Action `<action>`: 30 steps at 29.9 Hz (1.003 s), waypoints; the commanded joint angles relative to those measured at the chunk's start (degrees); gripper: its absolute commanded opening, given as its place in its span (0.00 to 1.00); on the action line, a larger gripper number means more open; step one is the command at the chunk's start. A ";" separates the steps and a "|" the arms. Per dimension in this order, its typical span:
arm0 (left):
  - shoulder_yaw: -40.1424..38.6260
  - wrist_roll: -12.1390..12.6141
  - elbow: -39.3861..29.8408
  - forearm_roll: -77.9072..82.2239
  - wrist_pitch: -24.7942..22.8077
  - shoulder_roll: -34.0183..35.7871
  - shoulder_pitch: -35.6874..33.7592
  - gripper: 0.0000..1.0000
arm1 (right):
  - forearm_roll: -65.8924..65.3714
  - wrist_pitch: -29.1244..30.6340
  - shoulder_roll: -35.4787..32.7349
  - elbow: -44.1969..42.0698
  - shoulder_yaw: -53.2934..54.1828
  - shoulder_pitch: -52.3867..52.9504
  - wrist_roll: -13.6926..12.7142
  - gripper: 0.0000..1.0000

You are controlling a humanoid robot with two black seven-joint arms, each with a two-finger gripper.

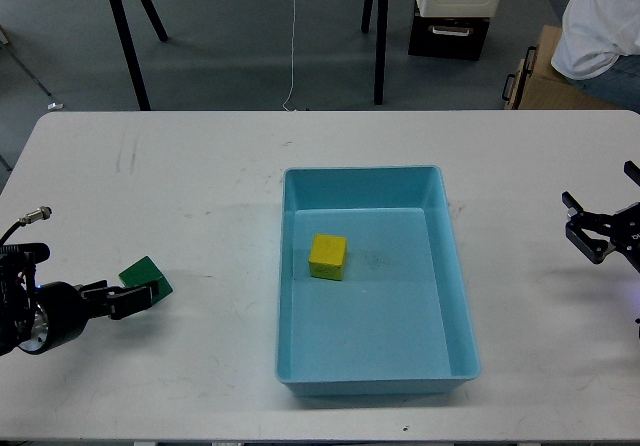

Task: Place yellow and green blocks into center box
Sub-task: 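Close the left gripper on the green cube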

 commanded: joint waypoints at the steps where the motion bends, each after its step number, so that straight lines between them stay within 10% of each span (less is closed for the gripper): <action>1: -0.09 -0.01 -0.09 0.07 0.03 0.20 -0.06 1.00 | 0.00 0.00 0.04 -0.03 -0.09 0.00 0.00 0.97; 30: 3.77 -0.53 0.17 2.27 5.66 -2.97 -0.94 1.00 | 0.00 0.00 -0.93 1.02 0.00 -0.35 0.00 0.97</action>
